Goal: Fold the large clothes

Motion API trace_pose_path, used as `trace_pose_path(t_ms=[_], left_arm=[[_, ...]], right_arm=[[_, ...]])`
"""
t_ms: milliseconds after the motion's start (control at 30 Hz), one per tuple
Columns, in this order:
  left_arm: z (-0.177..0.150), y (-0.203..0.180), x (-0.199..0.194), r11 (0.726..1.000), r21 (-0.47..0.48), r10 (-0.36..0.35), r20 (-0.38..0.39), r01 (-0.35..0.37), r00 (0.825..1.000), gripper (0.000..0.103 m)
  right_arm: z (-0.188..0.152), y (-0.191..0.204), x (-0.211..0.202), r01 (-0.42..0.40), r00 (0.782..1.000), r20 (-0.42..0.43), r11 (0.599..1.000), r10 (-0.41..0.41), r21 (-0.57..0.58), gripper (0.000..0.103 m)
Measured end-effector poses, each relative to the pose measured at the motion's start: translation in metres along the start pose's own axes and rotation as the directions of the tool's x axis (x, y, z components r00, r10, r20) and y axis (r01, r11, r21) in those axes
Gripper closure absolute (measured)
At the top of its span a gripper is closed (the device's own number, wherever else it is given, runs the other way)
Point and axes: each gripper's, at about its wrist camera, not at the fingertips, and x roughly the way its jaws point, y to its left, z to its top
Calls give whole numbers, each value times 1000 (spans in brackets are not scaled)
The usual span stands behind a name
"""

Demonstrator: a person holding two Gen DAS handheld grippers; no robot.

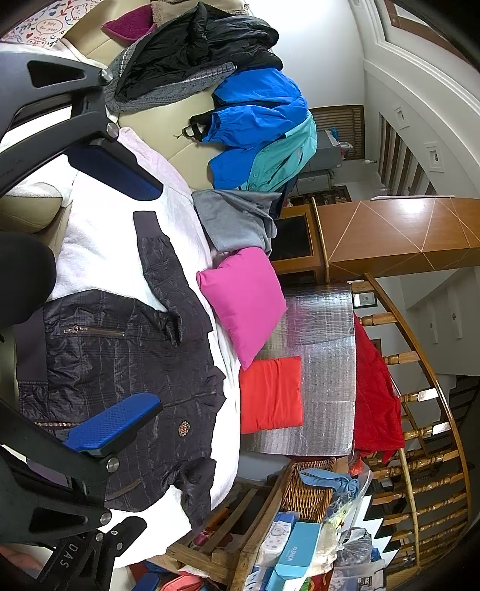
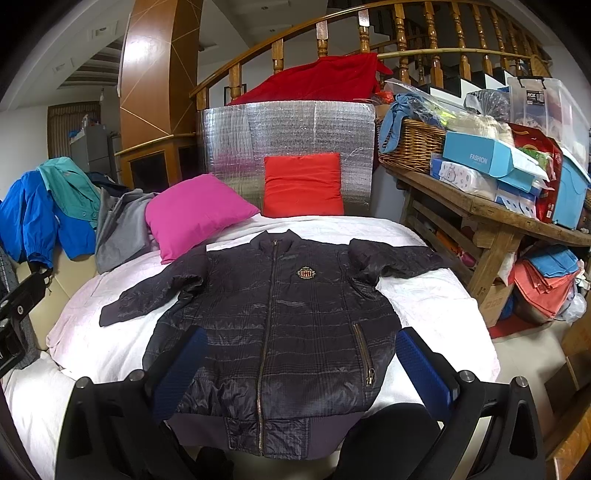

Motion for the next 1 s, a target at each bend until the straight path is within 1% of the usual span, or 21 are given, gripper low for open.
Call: trace_pose_path(t_ms=[833,933,1000], left_arm=[[0,1,2,1000,3,-1,-9,1,1000,0],[2,1,7,1000,-1,-16,-22,16,1000,0],[6,1,17,999,-13,-44,-52,44,998,0]], right_arm=[[-1,-1,2,5,1000,-4,1000,-5,-6,0],[1,-6,5,2,1000,-11,1000,-2,1,0],[5,-16,10,12,1000,-11,1000,-12,10,0]])
